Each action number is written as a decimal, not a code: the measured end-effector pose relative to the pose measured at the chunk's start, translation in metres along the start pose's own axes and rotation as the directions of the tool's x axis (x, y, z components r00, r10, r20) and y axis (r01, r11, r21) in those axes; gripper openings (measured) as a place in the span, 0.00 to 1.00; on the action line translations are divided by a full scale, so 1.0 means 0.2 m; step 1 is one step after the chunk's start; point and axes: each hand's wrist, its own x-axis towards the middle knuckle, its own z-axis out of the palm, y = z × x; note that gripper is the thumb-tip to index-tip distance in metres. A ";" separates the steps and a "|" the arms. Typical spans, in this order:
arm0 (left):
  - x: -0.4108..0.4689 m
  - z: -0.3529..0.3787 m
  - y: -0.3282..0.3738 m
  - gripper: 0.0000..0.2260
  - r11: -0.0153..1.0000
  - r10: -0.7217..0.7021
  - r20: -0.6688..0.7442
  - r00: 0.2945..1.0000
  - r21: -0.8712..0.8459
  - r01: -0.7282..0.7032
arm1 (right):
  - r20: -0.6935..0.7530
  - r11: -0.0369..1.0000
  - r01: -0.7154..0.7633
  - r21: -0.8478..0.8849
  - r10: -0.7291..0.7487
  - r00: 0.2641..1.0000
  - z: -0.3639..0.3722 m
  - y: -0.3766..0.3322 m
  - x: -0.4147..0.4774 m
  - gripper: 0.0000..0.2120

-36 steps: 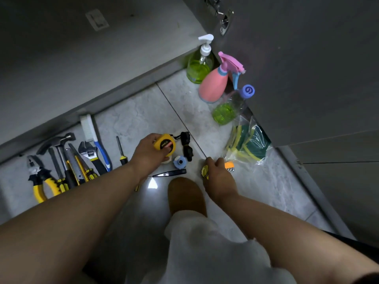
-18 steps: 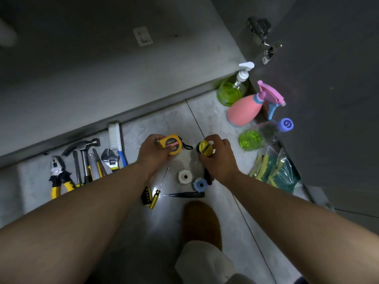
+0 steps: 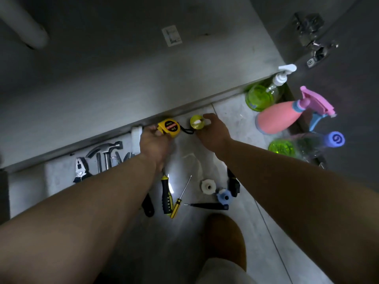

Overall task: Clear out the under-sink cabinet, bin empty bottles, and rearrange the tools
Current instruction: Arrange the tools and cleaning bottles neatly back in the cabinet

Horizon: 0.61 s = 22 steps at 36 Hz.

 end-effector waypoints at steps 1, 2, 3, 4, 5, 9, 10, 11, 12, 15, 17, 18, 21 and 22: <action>0.00 0.00 0.00 0.17 1.000 0.014 -0.001 1.000 0.003 -0.014 | -0.009 0.999 -0.001 0.034 0.001 1.000 0.00 0.00 -0.01 0.22; 0.00 0.00 -0.01 0.15 0.999 0.036 -0.001 0.999 0.005 -0.036 | -0.022 0.997 -0.006 0.076 0.008 1.000 0.00 0.01 -0.02 0.22; 0.00 0.01 -0.01 0.13 0.998 0.063 -0.004 0.998 0.014 -0.063 | -0.039 0.993 -0.009 0.117 0.014 0.999 0.00 0.02 -0.04 0.23; -0.01 0.01 -0.02 0.12 0.994 0.095 -0.007 0.995 0.047 -0.094 | -0.063 0.990 -0.005 0.140 0.014 0.998 -0.02 0.04 -0.07 0.23; -0.03 0.01 -0.03 0.12 0.986 0.126 -0.007 0.992 0.112 -0.124 | -0.095 0.991 0.007 0.136 0.006 0.995 -0.03 0.06 -0.11 0.22; -0.13 0.03 -0.07 0.16 0.863 0.241 -0.068 0.968 0.471 -0.182 | -0.197 0.999 0.033 0.038 -0.025 0.980 -0.11 0.19 -0.35 0.15; -0.18 0.04 -0.08 0.14 0.857 0.269 -0.062 0.961 0.472 -0.209 | -0.212 0.999 0.037 0.011 -0.034 0.977 -0.12 0.23 -0.42 0.13; -0.22 0.06 -0.10 0.14 0.844 0.302 -0.018 0.953 0.469 -0.259 | -0.226 0.999 0.040 -0.024 -0.044 0.973 -0.13 0.28 -0.50 0.12; -0.27 0.07 -0.12 0.13 0.812 0.335 0.072 0.939 0.483 -0.327 | -0.235 0.997 0.040 -0.063 -0.053 0.971 -0.13 0.33 -0.57 0.11; -0.38 0.12 -0.20 0.13 0.648 0.321 0.461 0.827 0.530 -0.547 | -0.245 0.984 -0.021 -0.174 -0.023 0.969 -0.14 0.50 -0.74 0.11; -0.44 0.14 -0.25 0.15 0.534 0.227 0.660 0.716 0.531 -0.659 | -0.264 0.979 -0.079 -0.187 0.027 0.964 -0.14 0.59 -0.80 0.11; -0.46 0.15 -0.27 0.18 0.458 0.174 0.723 0.669 0.542 -0.705 | -0.277 0.981 -0.100 -0.168 0.050 0.959 -0.14 0.62 -0.82 0.11; -0.52 0.16 -0.33 0.23 0.244 0.037 0.794 0.606 0.581 -0.776 | -0.254 0.977 -0.185 -0.104 0.154 0.955 -0.13 0.68 -0.80 0.13; -0.53 0.15 -0.35 0.24 0.207 0.005 0.796 0.606 0.592 -0.779 | -0.223 0.971 -0.220 -0.096 0.194 0.955 -0.13 0.69 -0.78 0.15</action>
